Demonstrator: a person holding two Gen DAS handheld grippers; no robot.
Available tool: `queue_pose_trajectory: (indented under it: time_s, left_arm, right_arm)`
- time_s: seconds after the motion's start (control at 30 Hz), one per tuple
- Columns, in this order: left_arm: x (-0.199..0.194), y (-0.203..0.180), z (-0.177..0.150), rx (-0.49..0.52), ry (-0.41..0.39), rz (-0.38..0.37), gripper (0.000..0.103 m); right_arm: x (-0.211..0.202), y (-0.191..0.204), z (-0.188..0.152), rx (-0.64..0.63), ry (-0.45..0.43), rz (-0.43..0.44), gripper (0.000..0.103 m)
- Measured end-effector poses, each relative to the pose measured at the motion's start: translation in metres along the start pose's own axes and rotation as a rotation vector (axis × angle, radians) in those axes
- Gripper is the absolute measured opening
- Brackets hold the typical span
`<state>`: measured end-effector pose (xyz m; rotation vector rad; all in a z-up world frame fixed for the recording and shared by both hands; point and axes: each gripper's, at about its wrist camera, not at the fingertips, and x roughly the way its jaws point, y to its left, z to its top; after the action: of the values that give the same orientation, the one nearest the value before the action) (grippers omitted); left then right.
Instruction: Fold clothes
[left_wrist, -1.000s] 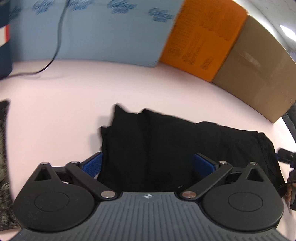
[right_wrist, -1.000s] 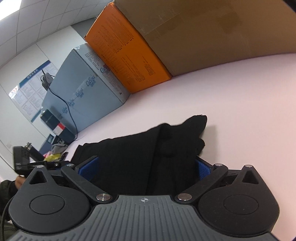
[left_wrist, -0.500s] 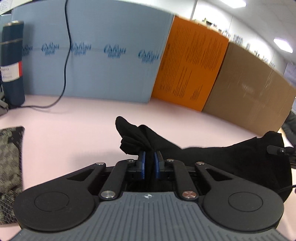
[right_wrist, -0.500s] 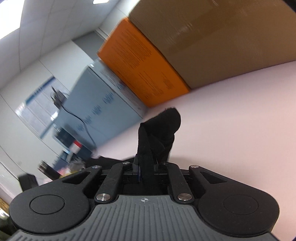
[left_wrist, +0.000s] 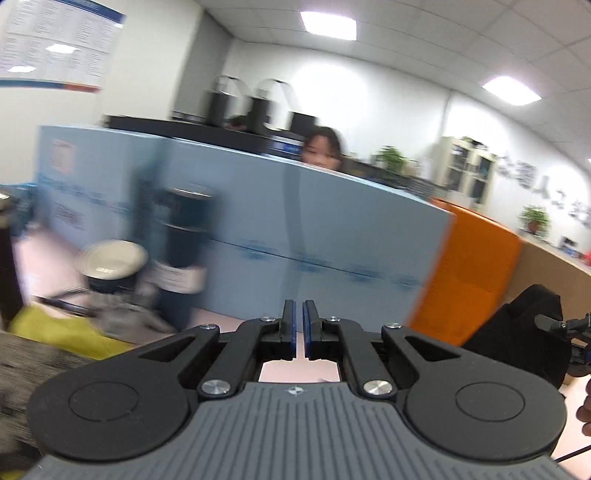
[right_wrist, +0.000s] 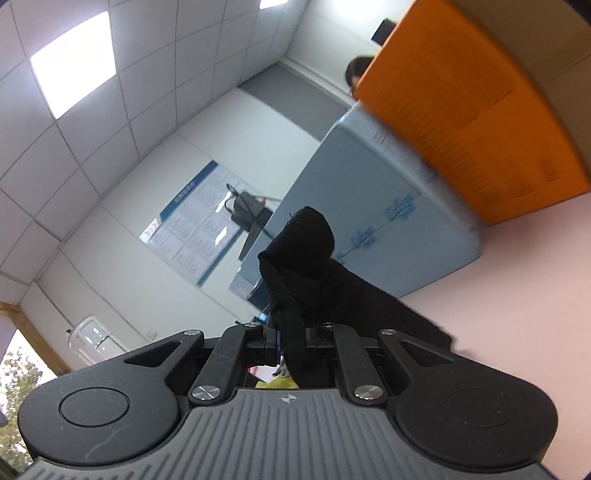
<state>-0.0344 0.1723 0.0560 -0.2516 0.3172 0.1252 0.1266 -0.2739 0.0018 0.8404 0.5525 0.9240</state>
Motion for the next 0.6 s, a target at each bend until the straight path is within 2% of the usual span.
queue_pose_trajectory:
  time_s: [0.07,0.1,0.17,0.2,0.23,0.27,0.33,0.4,0.5,0.6]
  left_arm:
    - [-0.001,0.025,0.001,-0.042,0.038,0.035,0.004]
    - [0.007,0.034,-0.005,-0.079,0.095,0.022,0.006]
    - [0.031,0.037,-0.026,-0.117,0.213,-0.037,0.020]
    - [0.043,0.034,-0.039,-0.121,0.264,-0.069,0.040]
    - [0.057,0.026,-0.052,-0.096,0.310,-0.096,0.069]
    - [0.071,0.017,-0.065,-0.071,0.355,-0.124,0.081]
    - [0.099,-0.006,-0.093,-0.016,0.415,-0.157,0.085]
    - [0.128,-0.026,-0.112,0.054,0.473,-0.125,0.085]
    - [0.149,-0.040,-0.124,0.035,0.485,-0.102,0.085]
    - [0.151,-0.042,-0.127,-0.021,0.469,-0.140,0.086]
  right_arm:
    - [0.019,0.002,0.000,-0.001,0.031,-0.008,0.009]
    - [0.026,0.003,0.000,-0.002,0.044,-0.017,0.009]
    - [0.027,0.006,-0.002,0.000,0.048,-0.029,0.009]
    - [0.027,0.007,-0.002,0.001,0.049,-0.035,0.009]
    - [0.024,0.007,-0.004,0.004,0.045,-0.046,0.008]
    - [0.019,0.005,-0.005,0.012,0.036,-0.059,0.009]
    - [0.009,0.002,-0.008,0.027,0.016,-0.085,0.009]
    - [-0.009,-0.002,-0.012,0.042,-0.025,-0.105,0.009]
    - [-0.047,-0.012,-0.014,0.049,-0.100,-0.146,0.009]
    - [-0.090,-0.034,-0.022,0.056,-0.155,-0.242,0.009]
